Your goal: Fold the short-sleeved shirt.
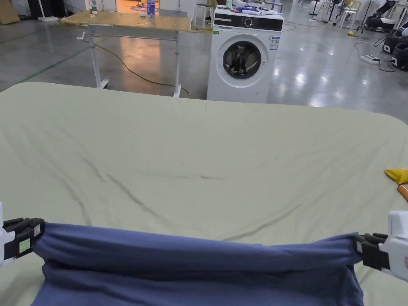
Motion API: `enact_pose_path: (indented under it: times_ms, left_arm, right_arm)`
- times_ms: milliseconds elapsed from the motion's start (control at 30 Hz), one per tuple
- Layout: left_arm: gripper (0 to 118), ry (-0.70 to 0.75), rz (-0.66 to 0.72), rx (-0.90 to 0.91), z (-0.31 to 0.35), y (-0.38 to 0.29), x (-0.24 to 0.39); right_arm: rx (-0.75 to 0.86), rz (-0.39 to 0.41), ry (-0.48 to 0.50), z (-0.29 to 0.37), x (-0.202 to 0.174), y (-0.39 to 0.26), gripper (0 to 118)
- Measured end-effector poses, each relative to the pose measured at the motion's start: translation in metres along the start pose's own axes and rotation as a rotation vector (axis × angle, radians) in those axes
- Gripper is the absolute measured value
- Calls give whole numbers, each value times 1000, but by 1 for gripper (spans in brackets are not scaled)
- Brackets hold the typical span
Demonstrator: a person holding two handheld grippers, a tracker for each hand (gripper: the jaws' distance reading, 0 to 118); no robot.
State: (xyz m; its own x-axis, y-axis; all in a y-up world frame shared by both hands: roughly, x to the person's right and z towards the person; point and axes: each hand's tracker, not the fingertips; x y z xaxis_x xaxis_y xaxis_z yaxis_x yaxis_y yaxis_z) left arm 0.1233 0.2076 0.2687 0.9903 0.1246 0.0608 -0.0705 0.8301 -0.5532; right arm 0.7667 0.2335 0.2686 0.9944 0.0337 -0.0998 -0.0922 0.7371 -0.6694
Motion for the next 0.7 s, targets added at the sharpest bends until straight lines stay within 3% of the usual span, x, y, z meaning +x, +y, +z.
enact_pose_path:
  times_ms: [333,533,700]
  left_arm:
    - [0,-4,-16,-93,43,-63,-6]
    - [0,29,-77,-272,30,-106,-3]
    - [0,58,-109,-286,14,-118,4]
  right_arm:
    - [-173,-20,-3,26,-2,-76,1]
    - [-263,-43,-14,6,-2,-118,1]
    - [-289,-23,-40,-13,-8,-131,1]
